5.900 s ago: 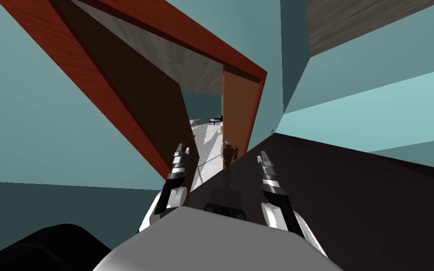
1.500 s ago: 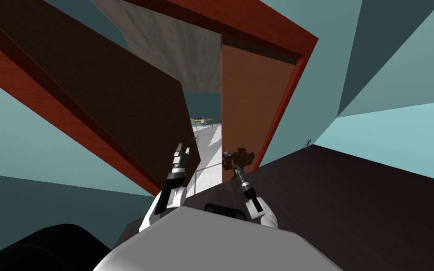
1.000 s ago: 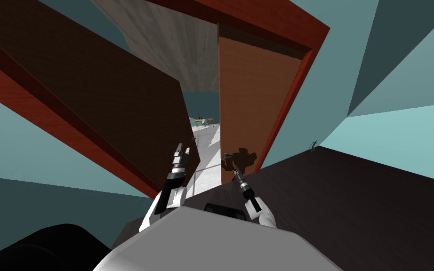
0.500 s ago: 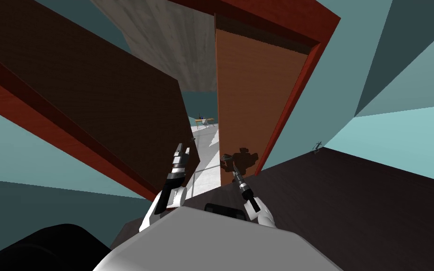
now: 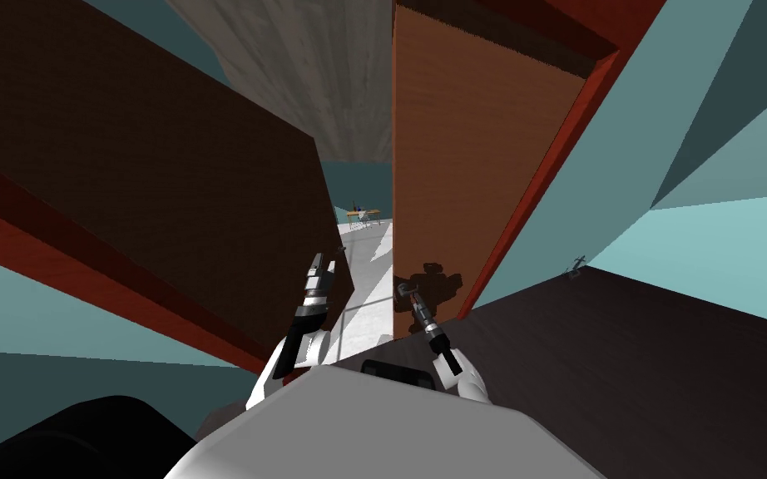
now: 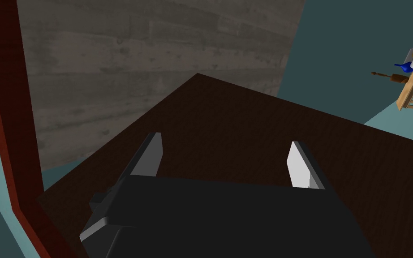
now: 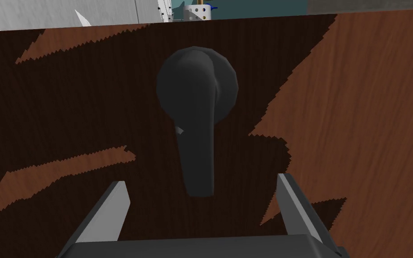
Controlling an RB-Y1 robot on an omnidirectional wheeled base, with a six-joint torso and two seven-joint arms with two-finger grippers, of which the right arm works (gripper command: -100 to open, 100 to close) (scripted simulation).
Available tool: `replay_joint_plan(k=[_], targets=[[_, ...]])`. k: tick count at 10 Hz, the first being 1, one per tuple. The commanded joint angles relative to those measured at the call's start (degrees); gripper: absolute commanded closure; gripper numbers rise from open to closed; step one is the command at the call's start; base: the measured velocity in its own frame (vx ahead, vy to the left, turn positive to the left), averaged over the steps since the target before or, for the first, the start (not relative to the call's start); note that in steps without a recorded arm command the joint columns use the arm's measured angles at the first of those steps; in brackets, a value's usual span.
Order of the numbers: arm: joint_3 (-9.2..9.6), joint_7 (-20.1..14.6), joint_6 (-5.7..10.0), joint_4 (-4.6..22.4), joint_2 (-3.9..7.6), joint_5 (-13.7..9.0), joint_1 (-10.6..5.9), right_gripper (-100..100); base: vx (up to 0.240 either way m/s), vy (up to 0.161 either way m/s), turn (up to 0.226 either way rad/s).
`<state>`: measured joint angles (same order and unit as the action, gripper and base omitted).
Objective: Push the door open
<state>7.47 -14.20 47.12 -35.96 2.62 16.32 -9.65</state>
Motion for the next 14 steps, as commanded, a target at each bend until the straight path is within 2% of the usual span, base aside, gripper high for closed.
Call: replay_joint_plan(k=[1, 3, 4, 5, 10, 14], targets=[[-0.19, 0.3, -0.01, 0.2, -0.31, -0.2, -0.09, -100, 0.178, 0.062, 0.03], [-0.41, 0.6, -0.05, 0.4, -1.16, -0.4, -0.17, -100, 0.181, 0.055, 0.025], [-0.34, 0.5, -0.04, 0.4, -0.91, -0.3, -0.17, -100, 0.081, 0.025, 0.004], [-0.34, 0.5, -0.04, 0.4, -0.91, -0.3, -0.17, 100, -0.011, -0.003, -0.005], [-0.34, 0.5, -0.04, 0.4, -0.91, -0.3, -0.17, 100, -0.008, -0.003, 0.005], [-2.08, 1.6, -0.26, 0.4, 0.18, -1.5, -0.45, 100, 0.119, 0.077, -0.025]])
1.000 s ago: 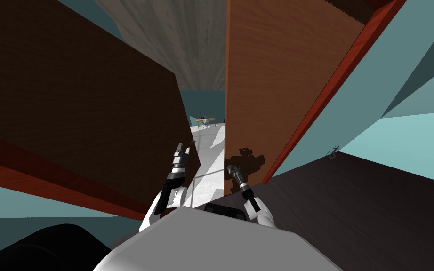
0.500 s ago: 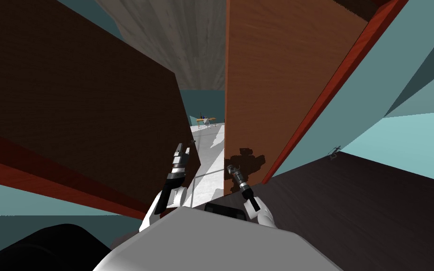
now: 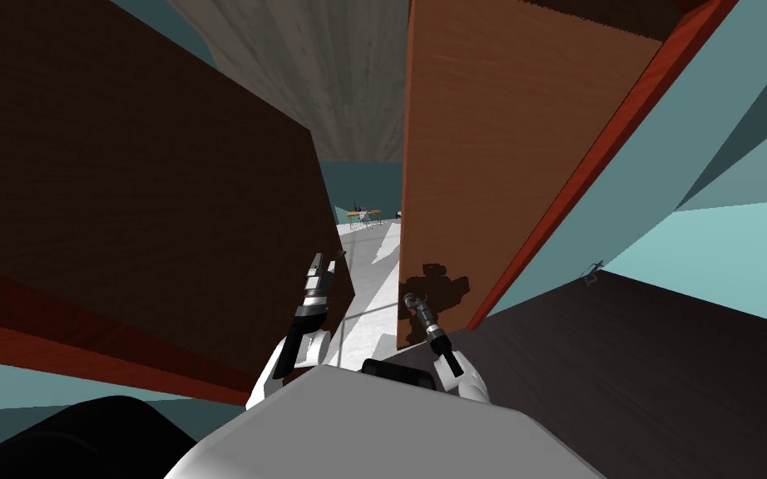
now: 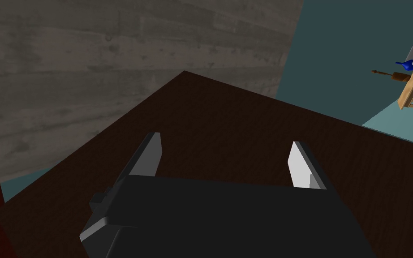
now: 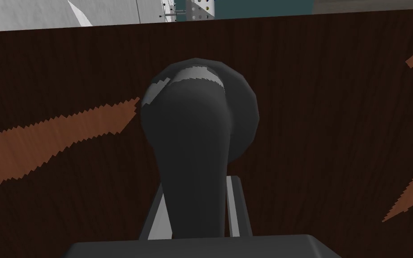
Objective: Push the door open
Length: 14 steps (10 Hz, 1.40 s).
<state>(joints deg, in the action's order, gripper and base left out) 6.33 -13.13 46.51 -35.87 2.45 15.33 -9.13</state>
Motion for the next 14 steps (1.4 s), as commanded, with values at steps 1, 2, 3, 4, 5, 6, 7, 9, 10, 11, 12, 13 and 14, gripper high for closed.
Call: replay_joint_plan(k=[1, 2, 3, 4, 5, 6, 7, 9, 10, 11, 12, 13, 14], targets=[[-1.21, 0.7, 0.33, 0.3, 0.49, -0.7, -0.97, 100, 0.155, 0.086, -0.026], [-1.78, 1.0, 0.29, 0.3, 0.75, -1.1, -0.97, 100, 0.155, 0.099, -0.029], [-2.43, 1.4, 0.24, 0.4, 0.99, -1.6, -0.98, 100, 0.191, 0.096, -0.067], [-2.76, 1.6, 0.22, 0.4, 1.11, -1.8, -0.98, 100, 0.166, 0.111, -0.031], [-3.47, 2.1, 0.16, 0.5, 1.3, -2.3, -0.98, 100, 0.14, 0.134, -0.068], [-4.2, 2.5, 0.11, 0.5, 1.47, -2.8, -0.98, 100, 0.166, 0.127, -0.059], [-4.2, 2.5, 0.11, 0.5, 1.47, -2.8, -0.98, 100, 0.143, 0.072, -0.017], [-5.36, 3.2, 0.02, 0.6, 1.64, -3.6, -0.99, 100, 0.076, 0.066, -0.03], [-5.36, 3.2, 0.02, 0.6, 1.64, -3.6, -0.99, 100, 0.1, 0.114, -0.068], [-6.14, 3.7, -0.04, 0.7, 1.67, -4.2, -0.99, 100, 0.122, 0.09, -0.047], [-6.93, 4.2, -0.1, 0.7, 1.68, -4.7, -0.99, 100, 0.186, 0.118, -0.09], [-7.33, 4.5, -0.13, 0.7, 1.65, -5.0, -1.0, 100, 0.157, 0.141, -0.052], [-8.12, 5.0, -0.19, 0.8, 1.6, -5.5, -1.0, 100, 0.14, 0.138, -0.059]])
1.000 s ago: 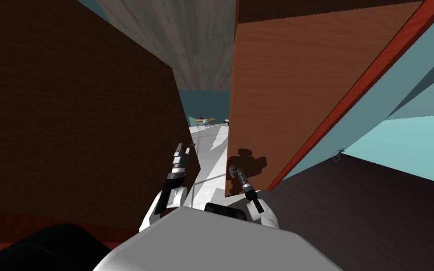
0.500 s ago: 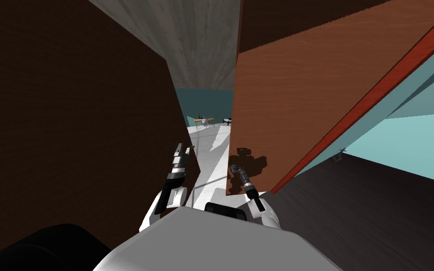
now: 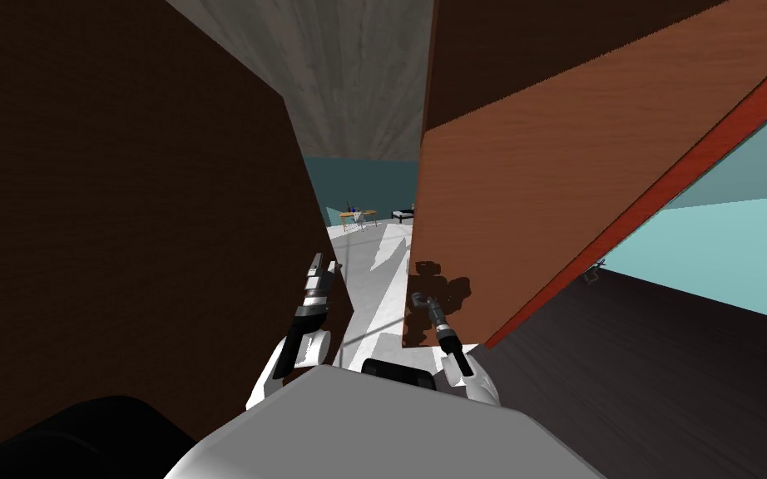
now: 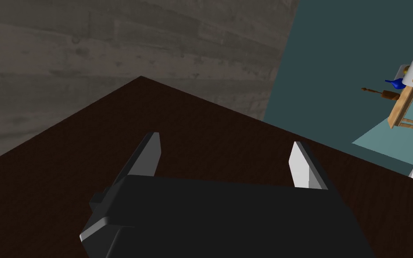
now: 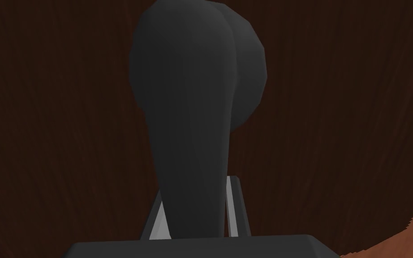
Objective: Push the door open
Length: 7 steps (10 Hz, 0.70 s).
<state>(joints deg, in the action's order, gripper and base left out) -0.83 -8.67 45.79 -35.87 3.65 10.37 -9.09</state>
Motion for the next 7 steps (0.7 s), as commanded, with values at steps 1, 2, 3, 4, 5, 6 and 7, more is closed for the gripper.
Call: replay_joint_plan(k=[1, 2, 3, 4, 5, 6, 7], targets=[[-1.73, 1.0, 0.47, 0.9, 0.26, -1.1, -1.04, 100, 0.18, 0.127, -0.076], [-2.11, 1.2, 0.44, 0.9, 0.2, -1.4, -1.04, 100, 0.159, 0.14, -0.057], [-2.83, 1.7, 0.39, 0.9, 0.01, -1.9, -1.05, 100, 0.149, 0.141, -0.069], [-3.53, 2.1, 0.34, 1.0, -0.2, -2.4, -1.05, 100, 0.158, 0.13, -0.067], [-4.19, 2.5, 0.29, 1.0, -0.45, -2.8, -1.05, 100, 0.159, 0.126, -0.068], [-4.5, 2.7, 0.26, 1.1, -0.58, -3.0, -1.05, 100, 0.154, 0.109, -0.054], [-5.06, 3.0, 0.22, 1.1, -0.86, -3.4, -1.06, 100, 0.161, 0.081, -0.05]])
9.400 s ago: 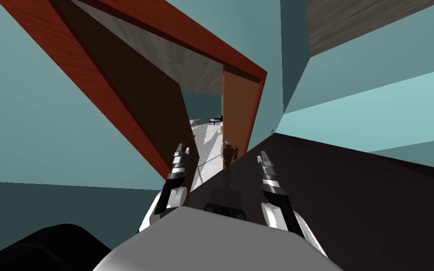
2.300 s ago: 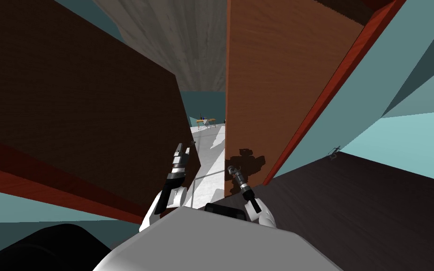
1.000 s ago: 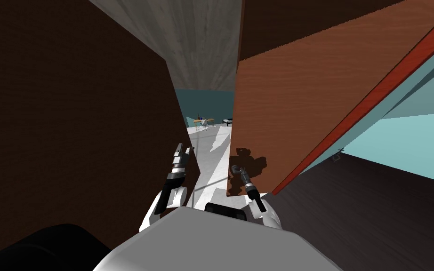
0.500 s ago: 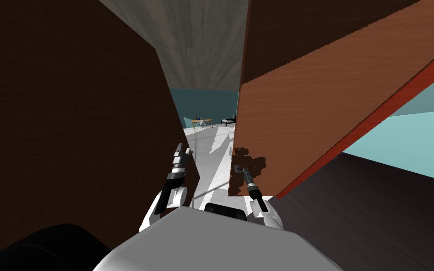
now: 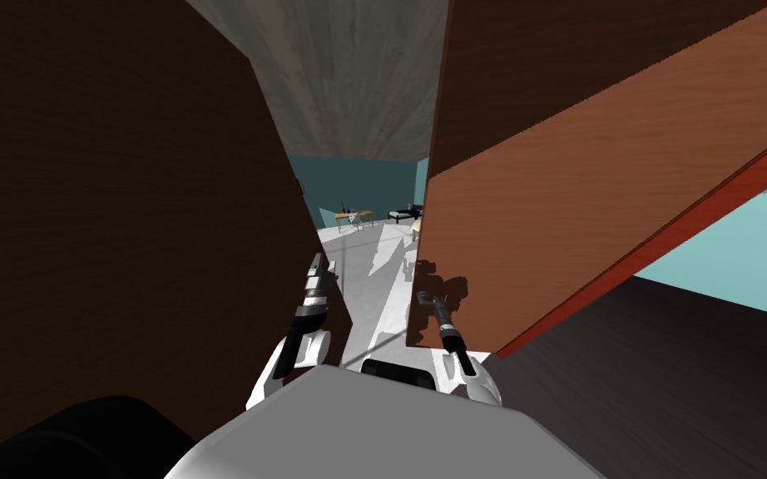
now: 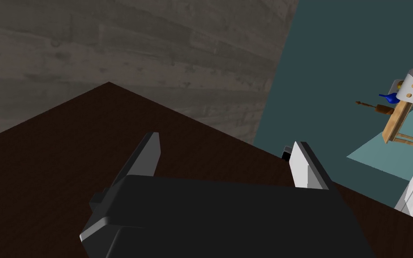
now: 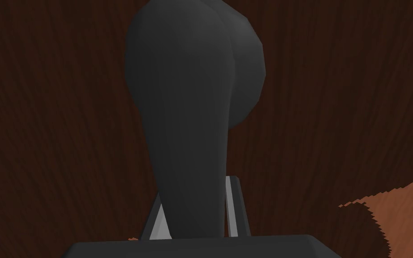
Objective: Push the door open
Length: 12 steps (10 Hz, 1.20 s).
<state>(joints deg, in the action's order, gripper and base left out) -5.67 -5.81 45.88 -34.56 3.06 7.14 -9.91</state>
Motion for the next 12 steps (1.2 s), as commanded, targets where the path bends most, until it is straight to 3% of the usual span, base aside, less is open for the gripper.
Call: replay_joint_plan(k=[1, 4, 6, 12], targets=[[-0.74, 0.5, 0.09, -0.2, -0.54, -0.6, -0.23, 100, 0.147, 0.113, -0.053], [-1.91, 1.2, 0.0, -0.1, -1.35, -1.4, -0.24, 100, 0.151, 0.099, -0.055], [-3.1, 1.7, -0.02, -0.2, 0.31, -1.9, -0.04, 100, 0.094, 0.016, -0.043], [-5.35, 3.7, -0.03, -0.5, 1.45, -3.1, -0.07, 100, 0.21, 0.009, -0.065]])
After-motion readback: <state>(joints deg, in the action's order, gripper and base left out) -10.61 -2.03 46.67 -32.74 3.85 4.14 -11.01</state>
